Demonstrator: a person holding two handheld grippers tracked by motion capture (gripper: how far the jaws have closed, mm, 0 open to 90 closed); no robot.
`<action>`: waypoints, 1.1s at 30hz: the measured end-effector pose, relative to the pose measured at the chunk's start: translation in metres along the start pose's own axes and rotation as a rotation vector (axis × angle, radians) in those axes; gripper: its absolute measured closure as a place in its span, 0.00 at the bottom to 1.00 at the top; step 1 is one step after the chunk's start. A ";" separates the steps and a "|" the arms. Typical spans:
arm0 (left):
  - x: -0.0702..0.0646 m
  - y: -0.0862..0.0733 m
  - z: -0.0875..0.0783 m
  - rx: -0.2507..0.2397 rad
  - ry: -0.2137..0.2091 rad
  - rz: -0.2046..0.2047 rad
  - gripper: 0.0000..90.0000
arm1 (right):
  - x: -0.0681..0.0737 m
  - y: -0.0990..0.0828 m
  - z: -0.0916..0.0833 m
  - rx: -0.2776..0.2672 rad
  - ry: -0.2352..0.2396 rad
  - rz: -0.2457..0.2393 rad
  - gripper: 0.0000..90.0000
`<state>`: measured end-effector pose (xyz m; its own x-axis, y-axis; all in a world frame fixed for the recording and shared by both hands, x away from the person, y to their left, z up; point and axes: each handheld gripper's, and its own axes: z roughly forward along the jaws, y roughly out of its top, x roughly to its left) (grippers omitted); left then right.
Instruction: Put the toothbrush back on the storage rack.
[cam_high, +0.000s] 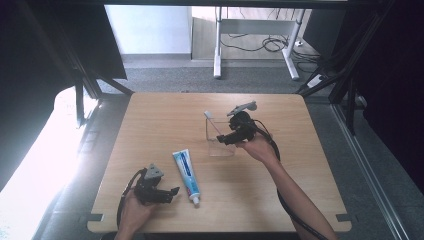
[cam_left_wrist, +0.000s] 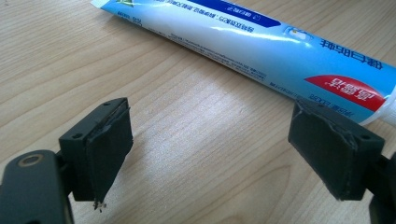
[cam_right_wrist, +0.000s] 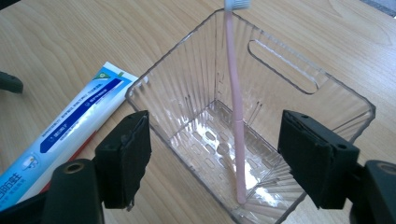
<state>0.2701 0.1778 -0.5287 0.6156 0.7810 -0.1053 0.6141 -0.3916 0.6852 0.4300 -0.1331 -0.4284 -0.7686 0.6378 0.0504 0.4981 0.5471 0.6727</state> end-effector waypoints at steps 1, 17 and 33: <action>0.000 0.000 0.000 0.000 0.000 0.000 0.15 | 0.000 0.000 0.000 0.000 0.000 0.000 0.28; 0.000 0.000 -0.001 -0.005 0.003 -0.001 0.15 | 0.009 -0.008 -0.019 0.006 -0.027 -0.031 0.16; 0.001 0.000 -0.002 -0.011 -0.005 -0.007 0.15 | 0.007 -0.033 -0.041 -0.014 -0.047 -0.040 0.15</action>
<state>0.2697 0.1789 -0.5272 0.6132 0.7817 -0.1138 0.6131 -0.3802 0.6925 0.3923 -0.1688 -0.4198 -0.7680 0.6404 -0.0117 0.4612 0.5655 0.6837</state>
